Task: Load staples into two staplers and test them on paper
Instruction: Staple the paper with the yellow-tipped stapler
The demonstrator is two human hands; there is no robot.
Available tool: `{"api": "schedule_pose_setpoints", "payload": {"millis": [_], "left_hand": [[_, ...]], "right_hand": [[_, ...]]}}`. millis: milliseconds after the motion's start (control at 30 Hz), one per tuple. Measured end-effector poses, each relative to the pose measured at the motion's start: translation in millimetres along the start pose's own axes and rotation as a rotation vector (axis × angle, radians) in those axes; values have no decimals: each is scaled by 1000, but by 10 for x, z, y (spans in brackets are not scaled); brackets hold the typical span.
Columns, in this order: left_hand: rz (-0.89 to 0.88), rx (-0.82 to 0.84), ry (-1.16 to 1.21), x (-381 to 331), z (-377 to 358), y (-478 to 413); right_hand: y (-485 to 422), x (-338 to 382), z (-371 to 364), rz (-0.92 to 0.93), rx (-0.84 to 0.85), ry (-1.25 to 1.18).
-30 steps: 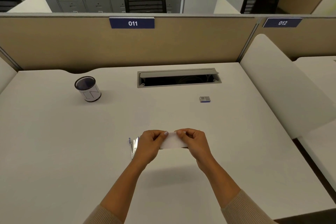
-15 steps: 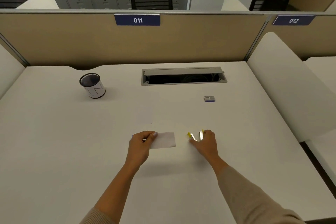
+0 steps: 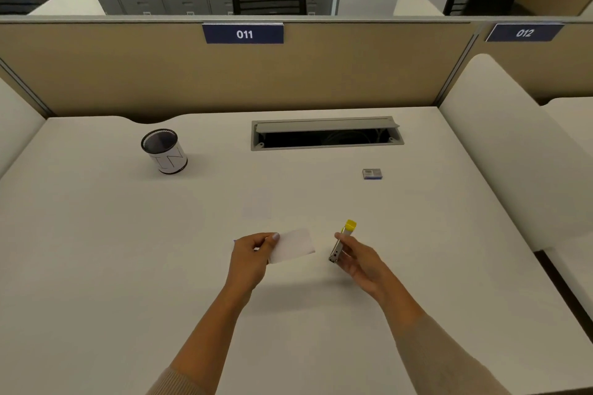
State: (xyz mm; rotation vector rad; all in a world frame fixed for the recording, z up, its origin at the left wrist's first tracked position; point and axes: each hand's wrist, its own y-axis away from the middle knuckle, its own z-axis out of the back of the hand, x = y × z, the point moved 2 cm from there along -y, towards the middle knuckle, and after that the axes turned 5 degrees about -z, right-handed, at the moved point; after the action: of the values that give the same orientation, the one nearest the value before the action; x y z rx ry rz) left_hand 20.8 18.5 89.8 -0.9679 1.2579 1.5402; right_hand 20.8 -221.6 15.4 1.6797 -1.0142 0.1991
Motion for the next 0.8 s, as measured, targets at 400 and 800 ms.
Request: {"api": "schedule_pose_setpoints", "payload": {"millis": [400, 800], "left_hand": [[-19, -59, 147, -153, -102, -46], [-149, -209, 33, -310, -104, 41]], "right_hand": [[557, 102, -137, 323, 81, 471], [707, -67, -341, 317, -30, 529]]}}
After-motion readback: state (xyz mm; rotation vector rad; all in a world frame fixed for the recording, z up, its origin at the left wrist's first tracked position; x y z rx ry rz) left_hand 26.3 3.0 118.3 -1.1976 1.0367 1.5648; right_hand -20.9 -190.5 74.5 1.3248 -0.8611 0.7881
